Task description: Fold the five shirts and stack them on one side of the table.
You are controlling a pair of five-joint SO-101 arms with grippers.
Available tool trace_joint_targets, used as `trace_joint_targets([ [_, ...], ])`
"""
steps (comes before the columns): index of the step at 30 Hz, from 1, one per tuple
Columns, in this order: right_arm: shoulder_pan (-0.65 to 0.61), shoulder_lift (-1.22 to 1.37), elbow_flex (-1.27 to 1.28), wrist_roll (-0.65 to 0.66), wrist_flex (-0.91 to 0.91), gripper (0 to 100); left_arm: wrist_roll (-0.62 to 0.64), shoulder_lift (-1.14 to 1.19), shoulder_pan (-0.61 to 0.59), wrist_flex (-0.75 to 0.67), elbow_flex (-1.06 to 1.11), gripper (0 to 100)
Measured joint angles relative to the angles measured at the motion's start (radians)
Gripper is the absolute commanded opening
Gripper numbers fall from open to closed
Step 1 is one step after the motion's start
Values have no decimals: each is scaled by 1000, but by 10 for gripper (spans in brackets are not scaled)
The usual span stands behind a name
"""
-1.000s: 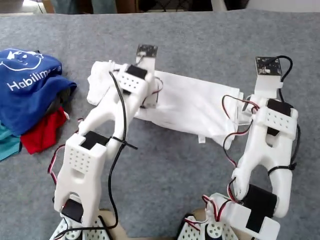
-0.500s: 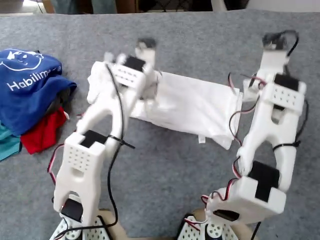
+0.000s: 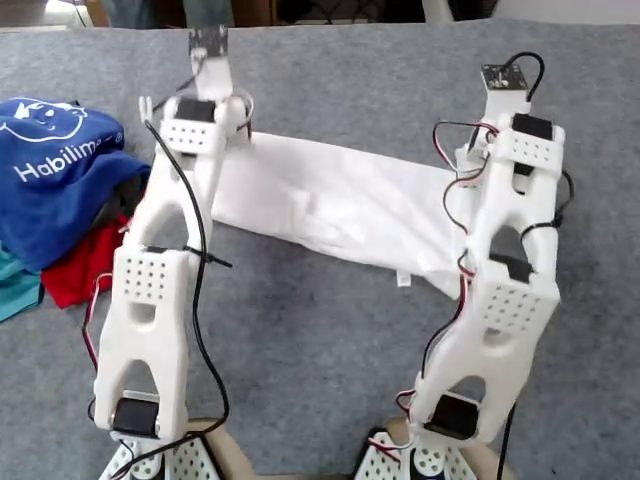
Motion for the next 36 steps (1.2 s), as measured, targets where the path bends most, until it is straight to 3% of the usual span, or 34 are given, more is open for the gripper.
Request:
trace_joint_targets([
  [14, 55, 160, -160, -2, 54, 15, -3, 201, -26, 103, -316, 53],
  [21, 57, 54, -308, -14, 305, 15, -15, 212, -49, 207, -537, 53],
  [25, 58, -26, -319, -46, 411, 15, -57, 242, -52, 250, -554, 50],
  [30, 48, -109, -216, -55, 522, 15, -66, 247, -55, 353, -563, 30],
  [36, 35, -318, 104, -74, 454, 15, -98, 247, -72, 482, -634, 30],
])
